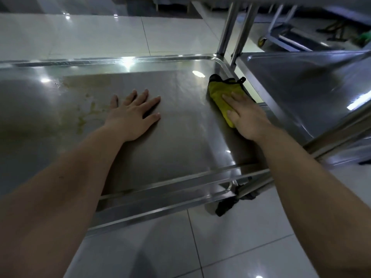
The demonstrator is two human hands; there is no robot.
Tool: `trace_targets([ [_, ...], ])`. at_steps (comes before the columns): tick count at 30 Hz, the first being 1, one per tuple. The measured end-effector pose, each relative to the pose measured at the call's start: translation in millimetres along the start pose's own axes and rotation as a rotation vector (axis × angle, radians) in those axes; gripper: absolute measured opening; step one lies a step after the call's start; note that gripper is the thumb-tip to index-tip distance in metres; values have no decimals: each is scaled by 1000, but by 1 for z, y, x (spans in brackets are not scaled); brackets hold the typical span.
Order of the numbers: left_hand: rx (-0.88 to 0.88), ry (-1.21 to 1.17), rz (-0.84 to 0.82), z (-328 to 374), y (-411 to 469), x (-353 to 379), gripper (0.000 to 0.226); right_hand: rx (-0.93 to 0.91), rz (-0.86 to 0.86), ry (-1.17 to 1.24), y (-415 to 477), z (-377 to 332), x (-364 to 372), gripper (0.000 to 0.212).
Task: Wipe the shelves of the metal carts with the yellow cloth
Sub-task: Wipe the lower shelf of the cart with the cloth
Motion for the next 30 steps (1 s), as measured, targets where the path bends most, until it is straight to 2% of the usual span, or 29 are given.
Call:
trace_targets([
  [6,-13,-23,-10,0,1,0,60,92,-96,74,-77,3,-1,52],
  [9,-2,-19,-7,3,0,-1,60,151,-61,64,-124,-5,-2,59],
  [13,12,0,4,5,-3,0,60,270,-32,-17,-121,-34,4,53],
  [17,6,-22,-14,4,-1,0,57,104,-39,-44,-98,-129,33,54],
  [20,12,-227,8,3,-7,-6,52,26,-33,12,-93,-184,52,53],
  [22,10,-490,119,-2,-17,-19,49,50,-34,42,-91,-189,53,53],
  [24,2,-586,255,-18,-33,-35,47,62,-42,46,-89,-186,52,52],
  [27,-41,-394,277,-65,-62,-48,42,70,-74,46,-89,-187,52,52],
  [30,-192,-180,115,-133,-98,-42,45,89,-91,46,-90,-188,49,51],
])
Point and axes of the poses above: each hand's wrist, its own y-axis towards the middle knuckle, its own x-axis out of the palm, z = x × y, the point moved 3 cm from there along y, towards the middle knuckle, and after that the axes turned 2 degrees about -x, right-handed, at the moved point
